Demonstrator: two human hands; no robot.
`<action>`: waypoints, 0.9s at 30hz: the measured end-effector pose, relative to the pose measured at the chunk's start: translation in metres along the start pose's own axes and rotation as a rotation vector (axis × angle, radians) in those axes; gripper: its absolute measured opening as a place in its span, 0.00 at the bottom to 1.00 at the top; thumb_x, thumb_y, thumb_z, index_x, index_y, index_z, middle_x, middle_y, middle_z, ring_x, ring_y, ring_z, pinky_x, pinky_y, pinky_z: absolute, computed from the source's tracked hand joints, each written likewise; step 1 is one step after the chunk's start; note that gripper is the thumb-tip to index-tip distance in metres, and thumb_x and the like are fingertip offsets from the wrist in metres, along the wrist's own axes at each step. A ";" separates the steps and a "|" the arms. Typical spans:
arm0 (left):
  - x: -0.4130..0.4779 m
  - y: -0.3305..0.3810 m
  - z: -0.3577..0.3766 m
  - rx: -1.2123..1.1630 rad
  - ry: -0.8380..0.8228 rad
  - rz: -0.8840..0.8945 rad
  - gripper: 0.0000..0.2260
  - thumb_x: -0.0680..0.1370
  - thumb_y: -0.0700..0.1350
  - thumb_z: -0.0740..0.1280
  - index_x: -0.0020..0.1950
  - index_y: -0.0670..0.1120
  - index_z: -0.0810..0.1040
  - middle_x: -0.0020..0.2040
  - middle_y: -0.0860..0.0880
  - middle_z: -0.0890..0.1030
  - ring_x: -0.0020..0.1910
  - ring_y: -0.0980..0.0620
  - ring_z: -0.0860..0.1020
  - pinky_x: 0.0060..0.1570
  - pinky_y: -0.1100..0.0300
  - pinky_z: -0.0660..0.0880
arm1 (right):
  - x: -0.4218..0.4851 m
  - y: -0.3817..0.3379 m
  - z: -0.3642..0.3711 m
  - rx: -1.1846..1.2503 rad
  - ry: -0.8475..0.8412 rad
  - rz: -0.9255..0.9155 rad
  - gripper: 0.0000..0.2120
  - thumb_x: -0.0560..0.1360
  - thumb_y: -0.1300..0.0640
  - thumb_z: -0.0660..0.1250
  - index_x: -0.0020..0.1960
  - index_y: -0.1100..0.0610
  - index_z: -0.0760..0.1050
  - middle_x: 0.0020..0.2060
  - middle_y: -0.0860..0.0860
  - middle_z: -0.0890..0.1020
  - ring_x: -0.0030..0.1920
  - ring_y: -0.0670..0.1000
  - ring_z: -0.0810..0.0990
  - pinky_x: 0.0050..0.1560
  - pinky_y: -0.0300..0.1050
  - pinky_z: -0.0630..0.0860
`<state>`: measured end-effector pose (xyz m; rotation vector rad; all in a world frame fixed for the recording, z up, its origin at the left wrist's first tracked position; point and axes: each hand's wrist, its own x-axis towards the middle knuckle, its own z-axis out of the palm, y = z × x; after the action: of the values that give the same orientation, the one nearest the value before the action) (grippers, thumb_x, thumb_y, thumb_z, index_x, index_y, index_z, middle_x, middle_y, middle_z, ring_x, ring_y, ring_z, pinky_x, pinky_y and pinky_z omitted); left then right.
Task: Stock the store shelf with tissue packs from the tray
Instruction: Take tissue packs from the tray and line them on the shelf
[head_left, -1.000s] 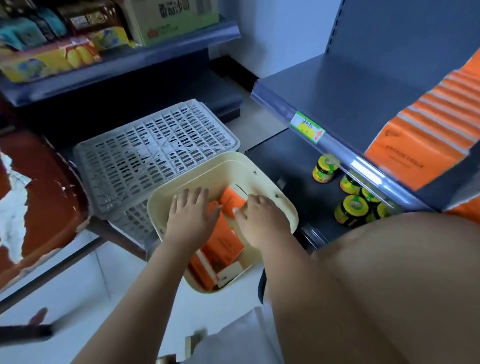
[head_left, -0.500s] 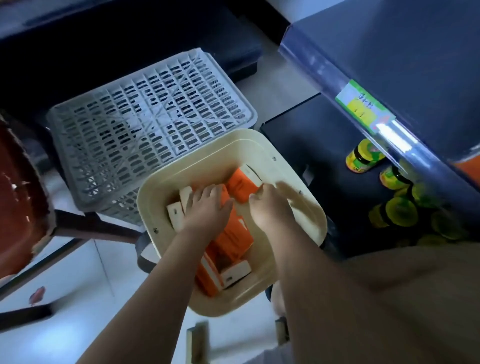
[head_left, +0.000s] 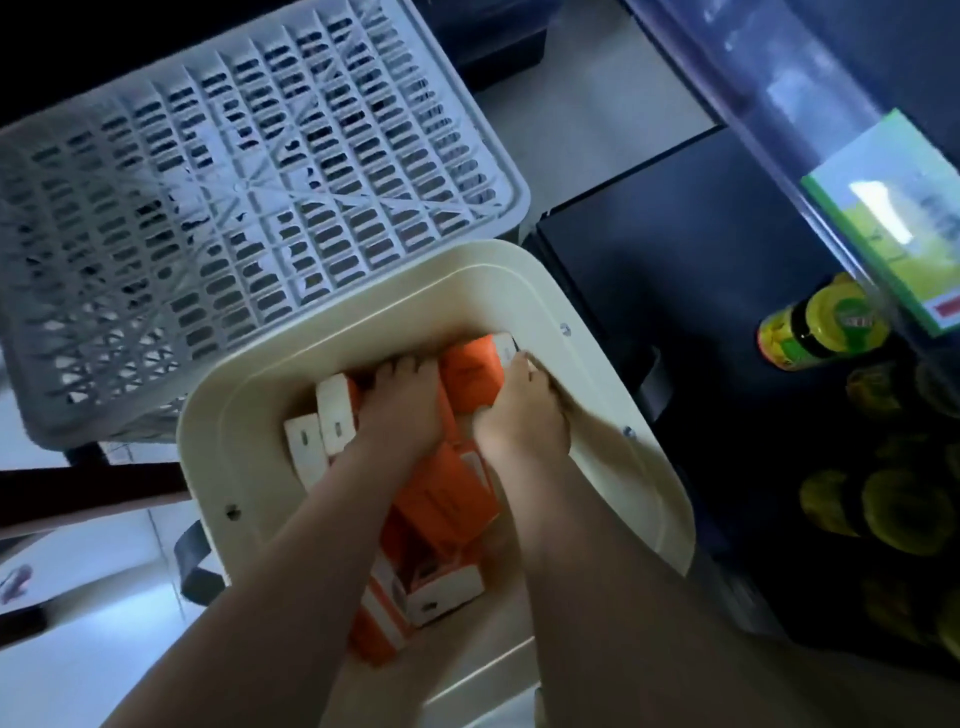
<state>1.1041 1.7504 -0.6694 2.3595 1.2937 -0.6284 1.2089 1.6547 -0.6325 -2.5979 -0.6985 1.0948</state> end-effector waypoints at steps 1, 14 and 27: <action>0.000 0.001 0.000 0.057 0.012 0.006 0.27 0.79 0.51 0.65 0.77 0.51 0.64 0.70 0.43 0.70 0.69 0.39 0.68 0.65 0.43 0.70 | 0.003 0.000 0.000 0.025 -0.044 0.039 0.38 0.75 0.49 0.66 0.82 0.54 0.56 0.75 0.55 0.69 0.74 0.59 0.69 0.70 0.54 0.71; -0.001 -0.025 -0.007 -0.097 0.042 0.159 0.10 0.80 0.52 0.65 0.52 0.45 0.76 0.52 0.41 0.81 0.53 0.38 0.80 0.51 0.47 0.76 | 0.027 0.013 0.029 0.892 -0.168 0.506 0.22 0.74 0.53 0.77 0.62 0.56 0.70 0.39 0.53 0.80 0.37 0.51 0.80 0.42 0.45 0.77; -0.040 -0.040 -0.065 -0.235 0.147 0.009 0.13 0.69 0.46 0.75 0.51 0.50 0.77 0.43 0.48 0.79 0.47 0.41 0.80 0.41 0.55 0.71 | 0.006 0.006 0.003 1.118 -0.109 0.488 0.14 0.71 0.57 0.67 0.56 0.56 0.78 0.37 0.55 0.85 0.35 0.51 0.80 0.40 0.47 0.81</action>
<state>1.0637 1.7775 -0.5977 2.2493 1.3374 -0.2857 1.2128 1.6524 -0.6407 -1.7201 0.4870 1.2385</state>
